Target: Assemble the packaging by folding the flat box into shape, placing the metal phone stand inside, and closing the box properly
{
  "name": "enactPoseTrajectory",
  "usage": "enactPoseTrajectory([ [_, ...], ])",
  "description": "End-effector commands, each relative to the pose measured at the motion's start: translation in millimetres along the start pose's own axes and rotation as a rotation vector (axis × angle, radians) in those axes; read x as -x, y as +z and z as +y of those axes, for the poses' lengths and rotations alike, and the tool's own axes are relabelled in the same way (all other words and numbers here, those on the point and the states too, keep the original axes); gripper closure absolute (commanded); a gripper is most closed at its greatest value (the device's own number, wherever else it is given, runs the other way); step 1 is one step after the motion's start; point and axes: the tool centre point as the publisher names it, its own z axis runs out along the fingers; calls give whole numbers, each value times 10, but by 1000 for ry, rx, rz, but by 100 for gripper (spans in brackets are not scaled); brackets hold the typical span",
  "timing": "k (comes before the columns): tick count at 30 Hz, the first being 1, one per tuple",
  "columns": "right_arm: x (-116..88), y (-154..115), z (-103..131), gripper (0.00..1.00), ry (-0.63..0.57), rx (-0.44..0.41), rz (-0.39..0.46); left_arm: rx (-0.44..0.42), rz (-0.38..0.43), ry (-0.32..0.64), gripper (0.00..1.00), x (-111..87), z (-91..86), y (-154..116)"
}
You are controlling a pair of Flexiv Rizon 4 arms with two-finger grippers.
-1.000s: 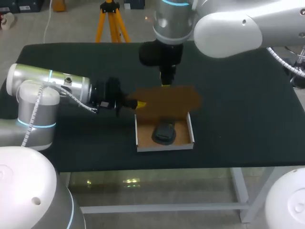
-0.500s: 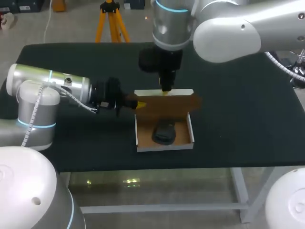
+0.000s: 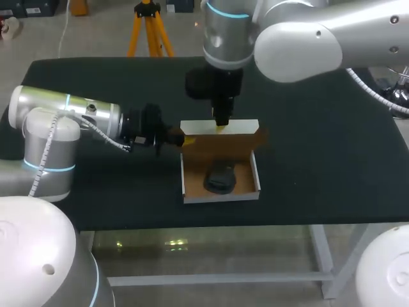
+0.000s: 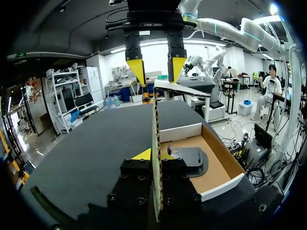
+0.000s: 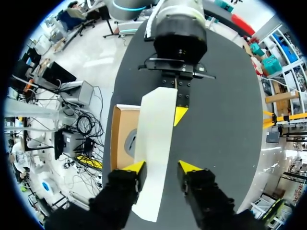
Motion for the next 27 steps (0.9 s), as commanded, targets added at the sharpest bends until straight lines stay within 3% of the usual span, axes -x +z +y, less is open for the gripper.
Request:
enactPoseTrajectory([
  [1,77,41,22,51,-7,-3,32,-2,1,1,100,3,-3,-5],
  [7,114,109,40,50,-20,2,68,-2,1,1,100,3,-3,-5],
  [12,133,155,59,56,-32,-1,95,-2,1,1,100,3,-3,-5],
  [14,137,165,65,67,-33,-2,99,-2,1,1,100,3,-3,-5],
  [16,139,170,68,100,-34,-4,103,-2,1,1,100,3,-3,-5],
  [26,102,147,90,100,-43,-4,101,-2,1,1,100,3,-3,-5],
  [27,97,140,89,96,-43,-3,101,-2,1,1,100,3,-3,-5],
])
